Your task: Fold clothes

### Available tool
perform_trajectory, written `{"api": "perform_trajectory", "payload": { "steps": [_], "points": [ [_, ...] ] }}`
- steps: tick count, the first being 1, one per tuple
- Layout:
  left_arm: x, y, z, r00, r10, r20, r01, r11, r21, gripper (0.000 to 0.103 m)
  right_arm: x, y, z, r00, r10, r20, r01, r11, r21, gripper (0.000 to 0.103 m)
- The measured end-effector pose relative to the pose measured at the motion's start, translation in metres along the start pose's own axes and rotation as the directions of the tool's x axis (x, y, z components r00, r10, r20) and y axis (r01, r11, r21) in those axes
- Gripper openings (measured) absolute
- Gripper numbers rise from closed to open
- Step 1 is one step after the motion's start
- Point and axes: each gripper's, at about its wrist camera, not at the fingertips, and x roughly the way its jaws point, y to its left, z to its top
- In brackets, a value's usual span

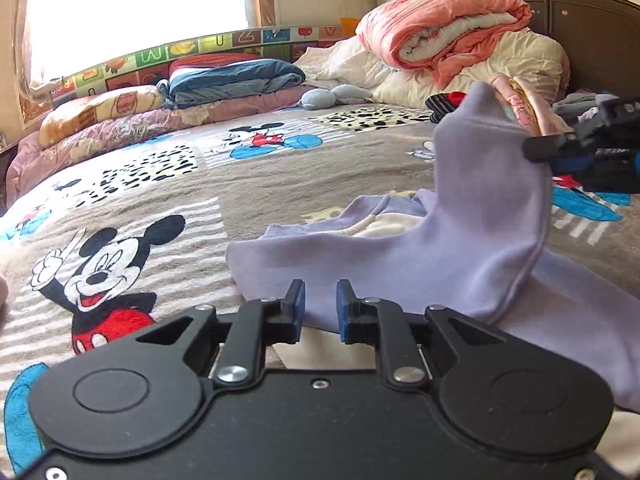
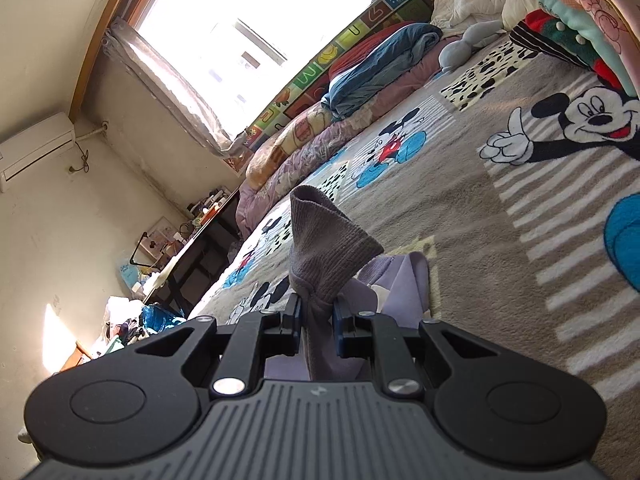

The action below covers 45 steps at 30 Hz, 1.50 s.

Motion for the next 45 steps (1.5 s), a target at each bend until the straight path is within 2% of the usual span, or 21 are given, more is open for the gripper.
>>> {"api": "perform_trajectory", "payload": {
  "steps": [3,5,7,8,10,11,12,16,18,21,24,27,30,31,32,36,37,38,39,42,45],
  "points": [
    [0.018,0.012,0.005,0.999,0.005,-0.053,-0.005,1.0,-0.015,0.016,-0.004,-0.008,-0.005,1.0,0.018,0.006,-0.018,1.0,0.008,0.017],
    [0.016,0.015,0.013,0.999,0.024,-0.029,-0.025,1.0,-0.019,0.017,-0.007,-0.011,-0.008,1.0,0.024,0.007,-0.024,1.0,-0.003,0.018],
    [0.014,0.019,0.018,1.0,-0.01,0.015,0.011,0.999,-0.03,0.019,-0.008,-0.011,-0.01,1.0,0.027,0.01,-0.027,0.999,-0.019,0.018],
    [0.018,0.021,0.019,1.0,-0.021,0.014,0.022,0.999,-0.04,0.028,-0.009,-0.011,-0.011,1.0,0.029,0.011,-0.029,0.999,-0.027,0.018],
    [0.036,0.031,0.016,0.997,0.04,-0.065,-0.044,0.997,-0.059,0.032,-0.009,-0.009,-0.011,0.999,0.041,0.011,-0.04,0.998,-0.046,0.018],
    [0.045,0.037,0.015,0.992,0.073,-0.108,-0.08,0.994,-0.067,0.042,-0.009,-0.009,-0.011,0.999,0.041,0.011,-0.041,0.998,-0.049,0.019],
    [0.046,0.047,0.015,0.993,0.049,-0.107,-0.063,0.99,-0.127,0.043,-0.01,-0.008,-0.011,0.999,0.041,0.011,-0.04,0.998,-0.05,0.019],
    [0.026,0.059,0.022,1.0,0.019,0.016,-0.016,0.982,-0.186,0.039,-0.011,-0.008,-0.011,0.999,0.04,0.011,-0.039,0.998,-0.052,0.021],
    [0.028,0.062,0.022,0.999,0.05,0.015,-0.045,0.974,-0.223,0.036,-0.012,-0.005,-0.01,0.999,0.038,0.017,-0.036,0.996,-0.081,0.021],
    [0.023,0.065,0.021,0.998,-0.03,0.058,0.042,0.972,-0.23,0.032,-0.014,0.004,-0.009,0.999,0.024,0.021,-0.021,0.99,-0.141,0.021],
    [0.026,0.065,0.022,0.994,-0.112,0.022,0.113,0.956,-0.27,0.031,-0.02,0.022,-0.009,0.999,0.038,0.028,-0.03,0.968,-0.249,0.021],
    [0.035,0.08,0.011,0.984,-0.179,-0.001,0.165,0.906,-0.391,0.031,-0.028,0.046,-0.011,0.996,0.087,0.014,-0.074,0.914,-0.399,0.021],
    [0.029,0.09,0.008,0.96,-0.276,0.038,0.263,0.851,-0.455,0.032,-0.037,0.075,-0.02,0.992,0.119,-0.049,-0.125,0.816,-0.565,0.021],
    [0.027,0.093,0.007,0.95,-0.307,0.053,0.294,0.83,-0.473,0.032,-0.037,0.081,-0.024,0.991,0.111,-0.076,-0.134,0.79,-0.598,0.021],
    [0.026,0.092,0.007,0.947,-0.316,0.058,0.305,0.827,-0.473,0.032,-0.037,0.086,-0.027,0.99,0.099,-0.103,-0.142,0.766,-0.627,0.02],
    [0.021,0.085,0.009,0.94,-0.335,0.062,0.327,0.833,-0.447,0.032,-0.039,0.083,-0.028,0.994,-0.01,-0.106,-0.055,0.804,-0.593,0.021],
    [0.021,0.083,0.009,0.94,-0.337,0.06,0.327,0.837,-0.439,0.032,-0.04,0.08,-0.027,0.994,-0.039,-0.098,-0.024,0.823,-0.568,0.026],
    [0.022,0.082,0.01,0.941,-0.335,0.054,0.324,0.839,-0.436,0.032,-0.041,0.078,-0.024,0.993,-0.064,-0.097,0.001,0.84,-0.543,0.039],
    [0.023,0.08,0.01,0.941,-0.334,0.05,0.321,0.841,-0.436,0.032,-0.039,0.077,-0.023,0.991,-0.085,-0.101,0.016,0.838,-0.546,0.044],
    [0.025,0.076,0.009,0.946,-0.322,0.03,0.303,0.851,-0.429,0.032,-0.018,0.084,-0.02,0.973,-0.166,-0.163,0.032,0.79,-0.613,0.049],
    [0.024,0.077,0.008,0.945,-0.326,0.033,0.308,0.849,-0.43,0.032,0.018,0.094,-0.009,0.947,-0.221,-0.235,0.015,0.757,-0.653,0.06]
  ]
}}
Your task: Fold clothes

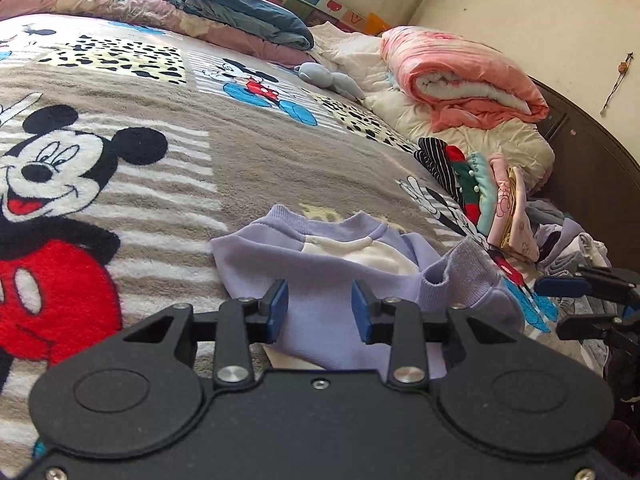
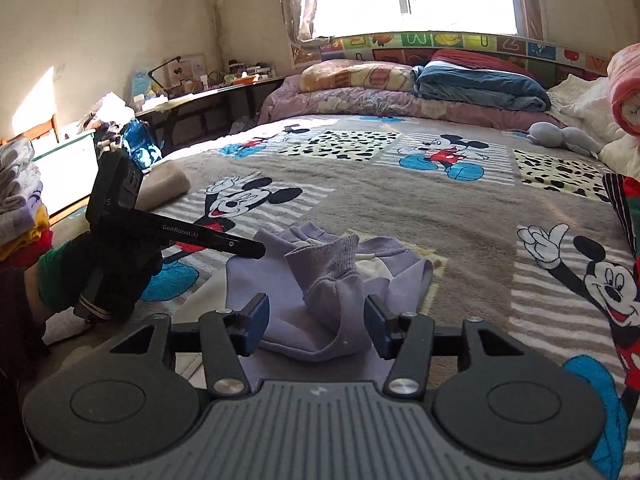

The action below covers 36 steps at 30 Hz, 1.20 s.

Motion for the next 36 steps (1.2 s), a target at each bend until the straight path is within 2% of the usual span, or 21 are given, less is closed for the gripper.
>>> {"api": "perform_trajectory", "payload": {
  "steps": [3,5,7,9,10,16,20,23,26,30,34,36],
  "points": [
    [-0.002,0.0,0.0,1.0,-0.006,0.005,0.006,1.0,-0.005,0.037,0.034,-0.003,0.027,0.995,0.016,-0.095,-0.02,0.999,-0.043,0.061],
    [-0.002,0.001,0.0,1.0,-0.009,0.004,0.009,1.0,-0.01,0.038,0.06,0.001,0.044,0.982,-0.003,-0.189,-0.017,0.995,-0.102,0.067],
    [-0.001,0.003,-0.001,1.0,-0.01,-0.003,0.01,1.0,-0.017,0.038,0.077,0.008,0.052,0.969,-0.048,-0.244,0.005,0.985,-0.172,0.065],
    [0.0,0.006,-0.001,1.0,-0.016,-0.007,0.016,0.999,-0.03,0.038,0.085,0.014,0.057,0.96,-0.026,-0.279,-0.029,0.981,-0.191,0.031],
    [0.0,0.007,-0.001,1.0,-0.022,-0.008,0.022,0.999,-0.04,0.038,0.089,0.016,0.059,0.955,-0.013,-0.295,-0.048,0.979,-0.198,0.01],
    [-0.007,0.025,0.001,0.997,-0.074,0.02,0.077,0.984,-0.159,0.044,0.058,0.043,0.057,0.979,-0.014,-0.202,-0.051,0.949,-0.312,0.009],
    [-0.01,0.033,0.002,0.994,-0.107,0.035,0.112,0.967,-0.229,0.046,0.011,0.062,0.044,0.997,0.028,-0.077,-0.055,0.925,-0.377,0.009],
    [-0.008,0.036,0.001,0.992,-0.12,0.031,0.124,0.955,-0.27,0.046,-0.029,0.079,0.028,0.993,0.113,0.017,-0.094,0.898,-0.43,0.009],
    [-0.007,0.039,-0.001,0.991,-0.13,0.03,0.133,0.944,-0.302,0.046,-0.052,0.093,0.011,0.988,0.147,0.051,-0.105,0.873,-0.476,0.009],
    [-0.007,0.042,-0.001,0.99,-0.137,0.035,0.141,0.934,-0.328,0.046,-0.068,0.108,-0.01,0.982,0.18,0.06,-0.122,0.842,-0.526,0.009],
    [-0.007,0.042,-0.002,0.99,-0.135,0.035,0.139,0.932,-0.334,0.046,-0.066,0.108,-0.03,0.985,0.17,-0.022,-0.156,0.834,-0.529,0.01],
    [-0.007,0.042,-0.002,0.99,-0.134,0.033,0.137,0.932,-0.336,0.046,-0.065,0.104,-0.04,0.986,0.135,-0.097,-0.166,0.84,-0.517,0.017]
  ]
}}
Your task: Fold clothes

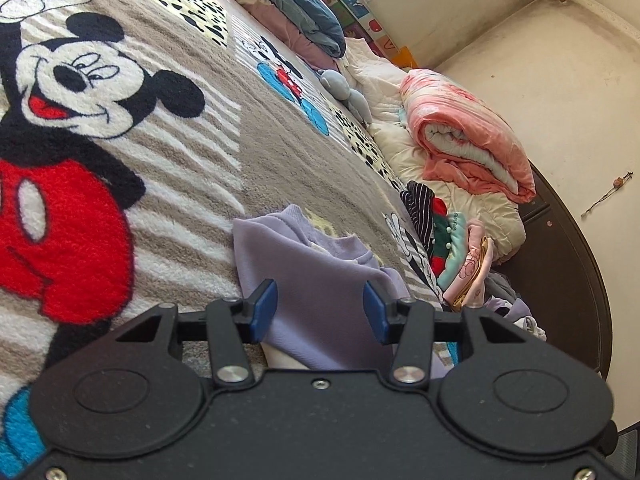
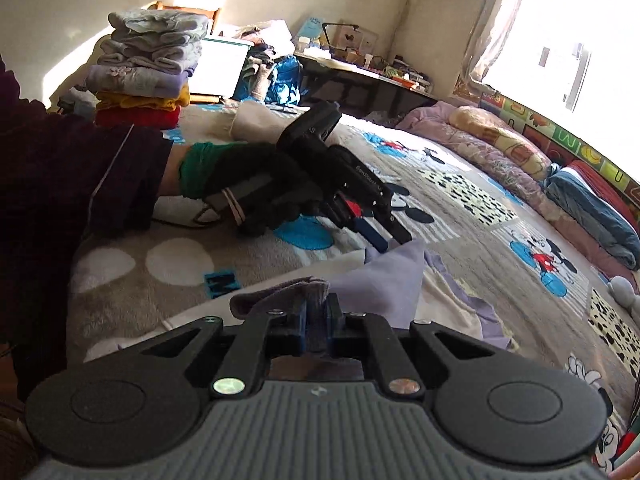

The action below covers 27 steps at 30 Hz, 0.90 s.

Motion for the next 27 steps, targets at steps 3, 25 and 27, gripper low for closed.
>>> {"api": "perform_trajectory", "payload": {
  "steps": [3,25,27],
  "points": [
    [0.0,0.0,0.0,1.0,0.001,-0.002,-0.001,1.0,-0.004,0.046,-0.006,0.009,-0.011,0.997,-0.039,-0.062,0.039,0.999,-0.008,0.035],
    [0.0,0.002,-0.003,1.0,-0.016,-0.005,0.016,0.999,-0.035,0.049,0.085,0.126,-0.01,0.881,-0.353,-0.315,0.038,0.716,-0.697,0.038],
    [0.0,0.002,-0.002,1.0,-0.016,-0.005,0.016,0.999,-0.036,0.049,0.09,0.127,-0.013,0.878,-0.366,-0.308,0.044,0.703,-0.71,0.038]
  ]
}}
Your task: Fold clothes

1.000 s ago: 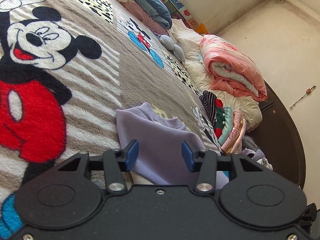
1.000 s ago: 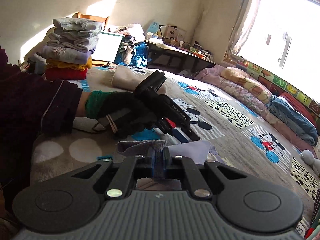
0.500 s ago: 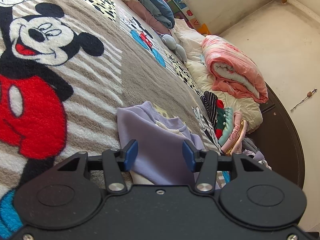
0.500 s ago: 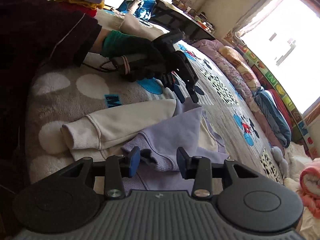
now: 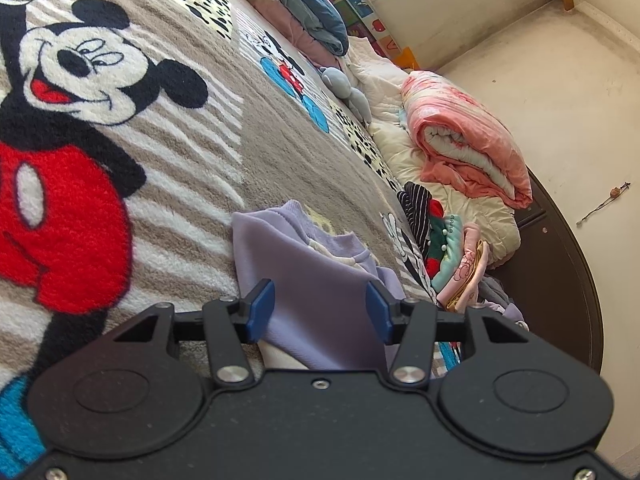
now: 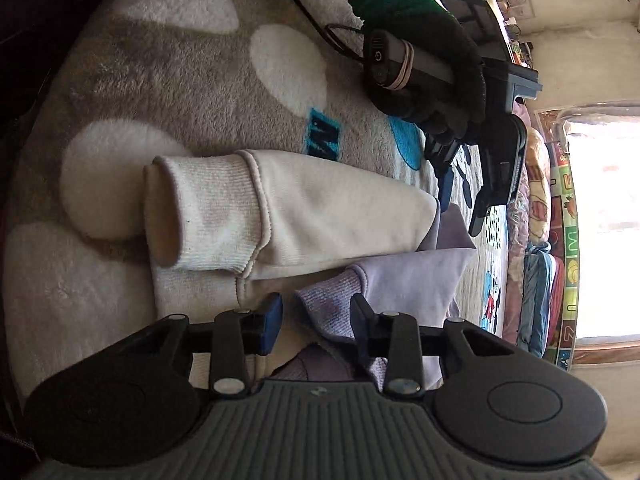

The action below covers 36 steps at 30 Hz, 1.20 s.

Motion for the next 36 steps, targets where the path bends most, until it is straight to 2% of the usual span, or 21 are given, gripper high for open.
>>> {"api": "perform_trajectory", "payload": {
  "steps": [3,4,5,8,9,11,13,15,17,19,28,32,36],
  "points": [
    [0.0,0.0,0.0,1.0,0.002,0.0,-0.002,1.0,0.003,0.049,0.004,-0.009,-0.002,1.0,-0.007,-0.004,0.008,0.998,0.066,0.035],
    [0.0,0.0,0.0,1.0,0.001,-0.001,-0.001,1.0,0.002,0.05,0.004,-0.015,-0.004,1.0,0.002,0.0,-0.002,0.994,0.113,0.019],
    [0.001,0.0,0.0,1.0,-0.001,-0.001,0.001,1.0,0.001,0.05,0.003,-0.022,-0.005,1.0,0.011,0.005,-0.011,0.987,0.16,0.012],
    [0.001,0.004,0.001,1.0,-0.016,-0.001,0.016,1.0,-0.023,0.05,-0.017,-0.05,-0.015,0.994,-0.035,0.1,-0.002,0.938,0.346,0.012],
    [0.001,0.006,0.001,1.0,-0.025,0.0,0.025,0.999,-0.038,0.05,-0.025,-0.063,-0.024,0.99,-0.038,0.139,-0.029,0.893,0.45,0.011],
    [0.0,0.01,0.002,0.999,-0.047,0.008,0.047,0.996,-0.075,0.052,-0.039,-0.092,-0.043,0.974,-0.054,0.218,-0.103,0.755,0.648,0.011],
    [-0.001,0.013,0.002,0.997,-0.068,0.02,0.07,0.991,-0.113,0.053,-0.05,-0.111,-0.062,0.959,-0.091,0.268,-0.147,0.649,0.746,0.011],
    [-0.002,0.016,0.002,0.995,-0.094,0.035,0.098,0.984,-0.151,0.055,-0.057,-0.119,-0.074,0.949,-0.117,0.294,-0.168,0.6,0.782,0.011],
    [-0.003,0.019,0.003,0.992,-0.114,0.049,0.121,0.976,-0.181,0.056,-0.061,-0.12,-0.079,0.941,-0.129,0.314,-0.189,0.571,0.799,0.011],
    [-0.004,0.019,0.004,0.991,-0.119,0.065,0.13,0.971,-0.2,0.057,-0.063,-0.112,-0.077,0.938,-0.126,0.324,-0.196,0.578,0.792,0.011],
    [-0.001,0.02,0.006,0.978,-0.178,0.107,0.201,0.942,-0.269,0.06,-0.064,-0.069,-0.041,0.933,-0.063,0.355,-0.196,0.739,0.645,0.011],
    [0.004,0.021,0.006,0.983,-0.155,0.102,0.177,0.945,-0.276,0.062,-0.064,-0.058,-0.032,0.928,-0.029,0.371,-0.219,0.763,0.608,0.011],
    [0.006,0.023,0.005,0.984,-0.146,0.101,0.169,0.945,-0.28,0.062,-0.063,-0.05,-0.027,0.922,0.003,0.387,-0.252,0.765,0.592,0.011]
  ]
}}
